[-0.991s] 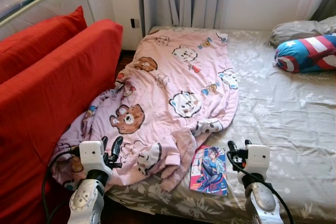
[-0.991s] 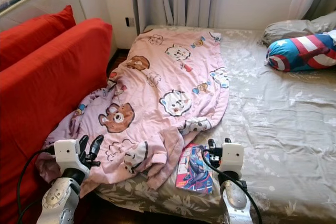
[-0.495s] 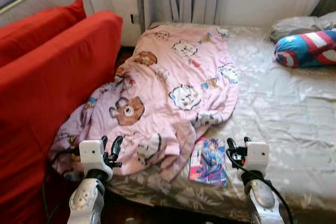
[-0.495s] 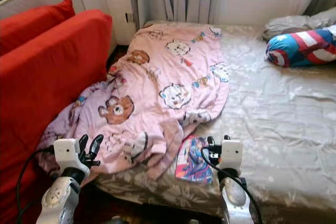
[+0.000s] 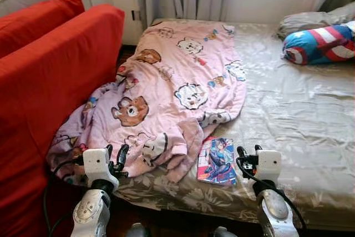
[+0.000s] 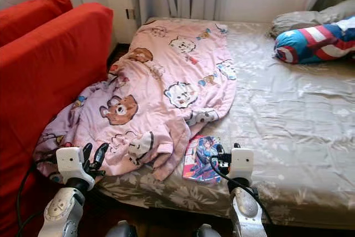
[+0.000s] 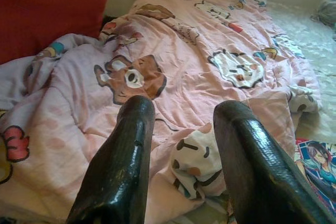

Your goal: Clean up the room

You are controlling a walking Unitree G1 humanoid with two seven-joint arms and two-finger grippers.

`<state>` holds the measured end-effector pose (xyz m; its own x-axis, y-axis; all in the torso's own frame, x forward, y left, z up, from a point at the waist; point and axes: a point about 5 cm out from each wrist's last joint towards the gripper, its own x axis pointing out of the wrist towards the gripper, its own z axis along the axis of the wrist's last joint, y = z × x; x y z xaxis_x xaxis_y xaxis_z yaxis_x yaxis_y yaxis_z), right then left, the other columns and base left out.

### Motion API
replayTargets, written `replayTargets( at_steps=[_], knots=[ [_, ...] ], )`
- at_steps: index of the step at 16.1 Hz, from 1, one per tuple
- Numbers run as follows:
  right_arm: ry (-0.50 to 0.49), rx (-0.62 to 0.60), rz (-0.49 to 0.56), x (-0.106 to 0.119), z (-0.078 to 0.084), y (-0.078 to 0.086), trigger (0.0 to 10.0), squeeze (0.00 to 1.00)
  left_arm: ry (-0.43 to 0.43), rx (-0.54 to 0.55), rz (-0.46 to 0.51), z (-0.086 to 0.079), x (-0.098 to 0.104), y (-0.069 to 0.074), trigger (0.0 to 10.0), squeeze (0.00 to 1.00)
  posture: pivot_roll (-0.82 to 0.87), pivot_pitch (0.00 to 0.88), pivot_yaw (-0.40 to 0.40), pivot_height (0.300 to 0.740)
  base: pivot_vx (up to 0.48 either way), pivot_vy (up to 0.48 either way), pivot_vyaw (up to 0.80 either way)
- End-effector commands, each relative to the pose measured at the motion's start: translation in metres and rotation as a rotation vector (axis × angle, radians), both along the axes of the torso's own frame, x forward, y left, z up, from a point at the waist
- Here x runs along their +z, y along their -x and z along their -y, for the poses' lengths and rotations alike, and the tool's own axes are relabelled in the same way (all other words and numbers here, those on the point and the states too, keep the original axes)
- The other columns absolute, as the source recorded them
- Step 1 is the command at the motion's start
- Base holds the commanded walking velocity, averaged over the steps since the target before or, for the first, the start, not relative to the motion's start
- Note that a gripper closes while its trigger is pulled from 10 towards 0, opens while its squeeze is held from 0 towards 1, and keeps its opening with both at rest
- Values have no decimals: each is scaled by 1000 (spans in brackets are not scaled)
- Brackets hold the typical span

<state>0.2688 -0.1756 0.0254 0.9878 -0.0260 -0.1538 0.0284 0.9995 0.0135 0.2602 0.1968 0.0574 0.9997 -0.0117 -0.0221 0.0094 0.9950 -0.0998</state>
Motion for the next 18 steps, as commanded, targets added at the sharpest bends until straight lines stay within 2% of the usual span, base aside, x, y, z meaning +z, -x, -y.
replayTargets(
  at_steps=[1, 10, 18],
  knots=[
    [-4, 4, 3, 1, -1, -2, 10000, 0, 4, 1, 0, -1, 2, 1, 10000, 0, -10, 100, -12, 666, 0, 0, 0],
    [-14, 26, -25, -4, -6, -2, 10000, 0, 11, -4, -1, 2, 0, 3, 10000, 0, -9, 103, -15, 666, 0, 0, 0],
    [-22, 27, 4, 1, -9, -5, 10000, 0, 12, -2, 7, 2, 2, 3, 10000, 0, -8, 92, -14, 666, 0, 0, 0]
  ],
)
